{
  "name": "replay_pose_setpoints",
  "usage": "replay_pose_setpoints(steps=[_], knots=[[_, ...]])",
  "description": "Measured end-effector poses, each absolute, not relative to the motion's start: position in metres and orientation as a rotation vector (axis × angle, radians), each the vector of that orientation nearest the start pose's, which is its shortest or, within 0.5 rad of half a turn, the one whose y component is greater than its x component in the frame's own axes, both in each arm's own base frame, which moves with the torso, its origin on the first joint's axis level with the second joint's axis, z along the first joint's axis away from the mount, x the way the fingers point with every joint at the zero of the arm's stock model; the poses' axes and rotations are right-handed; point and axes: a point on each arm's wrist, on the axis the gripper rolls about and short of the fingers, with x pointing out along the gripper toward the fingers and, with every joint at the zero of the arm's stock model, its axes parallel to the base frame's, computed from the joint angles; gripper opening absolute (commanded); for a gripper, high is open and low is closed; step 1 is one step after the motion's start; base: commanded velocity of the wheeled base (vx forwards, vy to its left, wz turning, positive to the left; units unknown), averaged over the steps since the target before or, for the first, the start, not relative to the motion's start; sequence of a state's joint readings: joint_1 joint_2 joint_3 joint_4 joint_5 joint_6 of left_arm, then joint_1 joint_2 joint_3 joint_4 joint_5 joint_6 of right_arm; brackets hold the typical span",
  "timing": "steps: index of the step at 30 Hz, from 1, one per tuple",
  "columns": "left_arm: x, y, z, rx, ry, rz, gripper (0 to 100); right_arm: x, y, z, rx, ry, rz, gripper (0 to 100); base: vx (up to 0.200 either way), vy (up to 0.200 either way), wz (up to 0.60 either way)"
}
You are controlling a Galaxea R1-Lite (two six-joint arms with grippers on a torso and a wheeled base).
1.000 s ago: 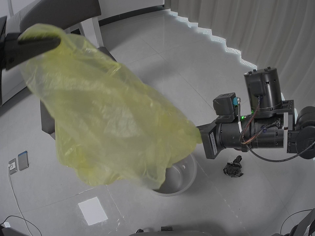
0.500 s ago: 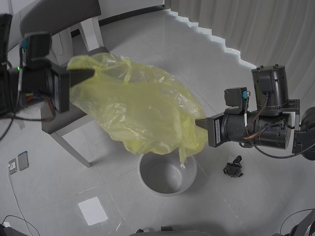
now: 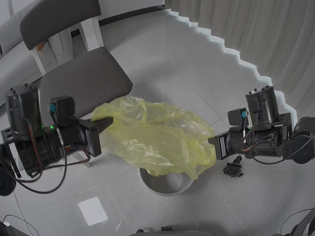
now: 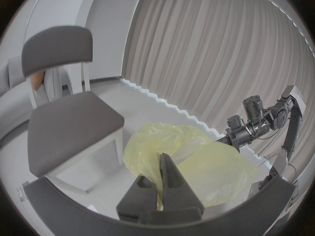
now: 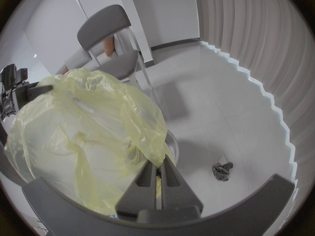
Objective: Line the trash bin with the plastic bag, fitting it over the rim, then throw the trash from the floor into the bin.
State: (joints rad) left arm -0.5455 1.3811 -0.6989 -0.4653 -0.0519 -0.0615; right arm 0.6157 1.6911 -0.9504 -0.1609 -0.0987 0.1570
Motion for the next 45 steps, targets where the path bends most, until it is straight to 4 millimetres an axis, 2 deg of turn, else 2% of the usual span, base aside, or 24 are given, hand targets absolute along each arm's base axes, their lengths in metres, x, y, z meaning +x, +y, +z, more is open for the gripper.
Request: replay_pose_setpoints(steps=[4, 12, 19, 27, 32, 38, 45], knots=[[0.203, -0.127, 0.196, -0.055, 0.256, -0.603, 0, 0.258, 0.171, 0.163, -0.067, 0.630, 0.429, 0, 0.000, 0.000, 0.00], [0.231, -0.142, 0.159, -0.123, 0.162, -0.612, 0, 0.279, 0.173, 0.136, -0.071, 0.663, 0.398, 0, 0.000, 0.000, 0.00], [0.251, -0.148, 0.101, -0.114, 0.259, -0.596, 0, 0.297, 0.170, 0.108, -0.076, 0.715, 0.370, 0, 0.000, 0.000, 0.00], [0.267, -0.152, 0.059, -0.126, 0.280, -0.638, 0, 0.321, 0.159, 0.084, -0.050, 0.718, 0.371, 0, 0.000, 0.000, 0.00], [0.272, -0.141, 0.042, -0.136, 0.317, -0.661, 0, 0.336, 0.153, 0.072, -0.029, 0.691, 0.384, 0, 0.000, 0.000, 0.00], [0.277, -0.126, 0.035, -0.147, 0.310, -0.640, 0, 0.347, 0.141, 0.059, -0.011, 0.697, 0.406, 0, 0.000, 0.000, 0.00], [0.293, -0.129, 0.029, -0.152, 0.291, -0.648, 0, 0.361, 0.139, 0.048, -0.002, 0.691, 0.410, 0, 0.000, 0.000, 0.00]])
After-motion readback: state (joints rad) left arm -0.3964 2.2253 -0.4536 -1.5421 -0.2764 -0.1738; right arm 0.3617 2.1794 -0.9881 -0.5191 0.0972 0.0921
